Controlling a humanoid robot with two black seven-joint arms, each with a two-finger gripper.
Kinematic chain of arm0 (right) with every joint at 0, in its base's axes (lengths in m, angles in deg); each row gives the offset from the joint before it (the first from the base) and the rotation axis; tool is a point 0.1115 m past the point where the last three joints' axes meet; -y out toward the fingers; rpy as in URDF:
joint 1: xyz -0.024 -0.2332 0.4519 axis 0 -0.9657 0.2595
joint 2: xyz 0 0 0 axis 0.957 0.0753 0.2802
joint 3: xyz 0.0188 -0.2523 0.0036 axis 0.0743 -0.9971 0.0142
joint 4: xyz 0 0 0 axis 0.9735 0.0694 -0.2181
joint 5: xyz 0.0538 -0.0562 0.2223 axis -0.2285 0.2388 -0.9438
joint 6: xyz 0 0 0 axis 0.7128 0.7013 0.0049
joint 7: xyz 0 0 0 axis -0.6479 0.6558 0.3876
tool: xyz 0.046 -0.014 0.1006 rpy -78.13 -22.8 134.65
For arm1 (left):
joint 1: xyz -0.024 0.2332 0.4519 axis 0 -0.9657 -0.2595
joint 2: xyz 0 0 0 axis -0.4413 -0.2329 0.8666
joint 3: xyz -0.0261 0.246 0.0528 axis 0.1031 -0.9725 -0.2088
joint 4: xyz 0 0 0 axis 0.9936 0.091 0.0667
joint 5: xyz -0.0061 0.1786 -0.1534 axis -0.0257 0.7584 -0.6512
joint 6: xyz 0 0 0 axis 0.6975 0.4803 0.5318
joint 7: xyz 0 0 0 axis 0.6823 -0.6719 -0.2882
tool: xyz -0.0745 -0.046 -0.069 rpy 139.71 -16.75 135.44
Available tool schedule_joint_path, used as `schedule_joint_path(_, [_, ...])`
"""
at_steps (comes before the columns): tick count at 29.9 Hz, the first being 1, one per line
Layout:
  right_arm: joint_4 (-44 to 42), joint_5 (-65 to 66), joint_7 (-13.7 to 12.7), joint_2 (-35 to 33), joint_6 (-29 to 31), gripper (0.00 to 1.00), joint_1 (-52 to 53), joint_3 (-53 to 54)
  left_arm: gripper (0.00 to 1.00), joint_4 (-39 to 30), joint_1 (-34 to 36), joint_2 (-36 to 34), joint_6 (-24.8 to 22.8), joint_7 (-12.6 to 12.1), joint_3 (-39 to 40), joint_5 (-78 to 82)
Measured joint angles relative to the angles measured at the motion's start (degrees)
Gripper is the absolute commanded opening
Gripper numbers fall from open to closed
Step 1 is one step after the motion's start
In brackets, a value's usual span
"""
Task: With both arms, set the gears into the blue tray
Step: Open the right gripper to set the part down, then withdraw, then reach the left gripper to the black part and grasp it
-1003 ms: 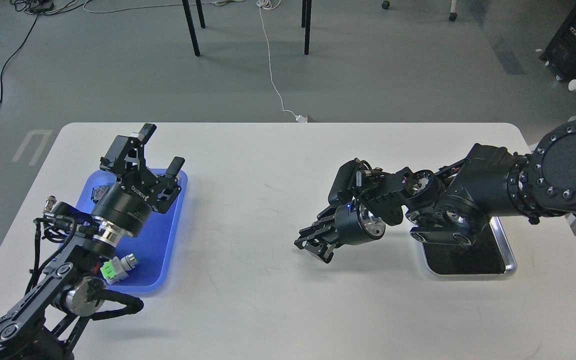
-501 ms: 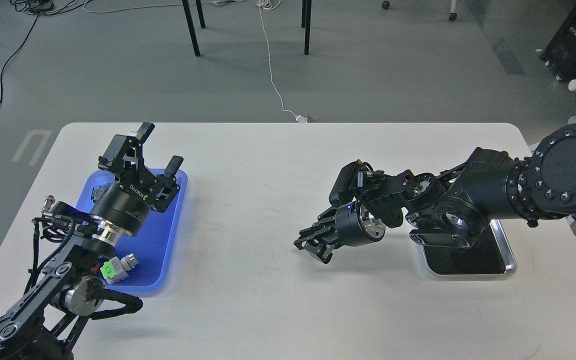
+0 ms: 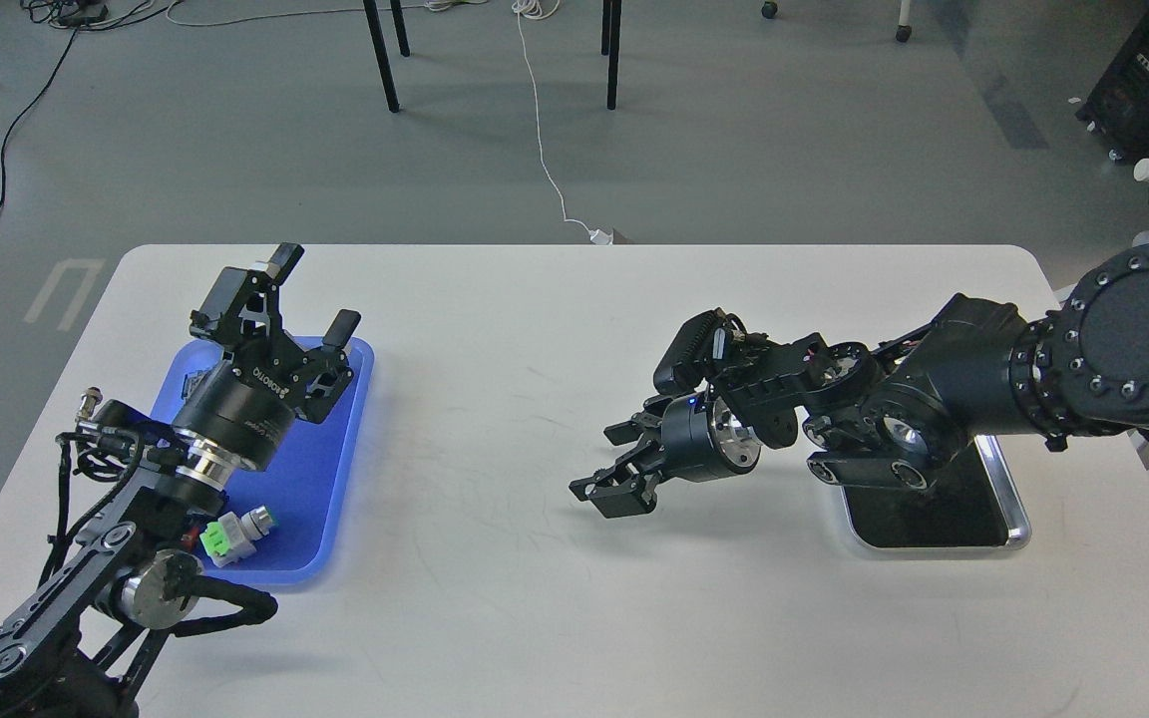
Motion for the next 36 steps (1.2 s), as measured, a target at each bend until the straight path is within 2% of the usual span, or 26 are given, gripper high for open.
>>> schedule_joint_path(6, [0.8,-5.1,0.0,-1.0,0.5,0.97,-0.2,7.7,0.98,0.0,0.2,-0.8,-0.1,0.0,0.0,-0.1])
schedule_joint_path(14, [3.7,-18.5,0.0,-13.9,1.7,0.98,-8.6,27.3,0.98,0.0,1.0,-2.5,0.1,0.0,-0.7,0.1])
schedule_joint_path(23, [5.2,-35.4,0.0,-27.4,10.2,0.96,-25.2,54.0,0.98,0.1,3.2,-3.7,0.6,0.8,-1.0,2.4])
schedule_joint_path(30, [5.2,-44.8,0.0,-33.4,24.8,0.96,-39.7,73.0,0.98,-0.9,4.1,-3.7,-0.1,2.1,-1.8,10.4])
schedule_joint_path(34, [4.5,-49.0,0.0,-36.2,34.3,0.97,-45.4,78.6,0.98,-4.4,5.8,-4.8,-0.2,2.7,-6.5,18.7])
schedule_joint_path(36, [4.0,-49.9,0.0,-36.8,37.0,0.97,-47.4,80.2,0.98,-6.1,7.2,-5.9,-0.2,3.2,-9.7,24.2])
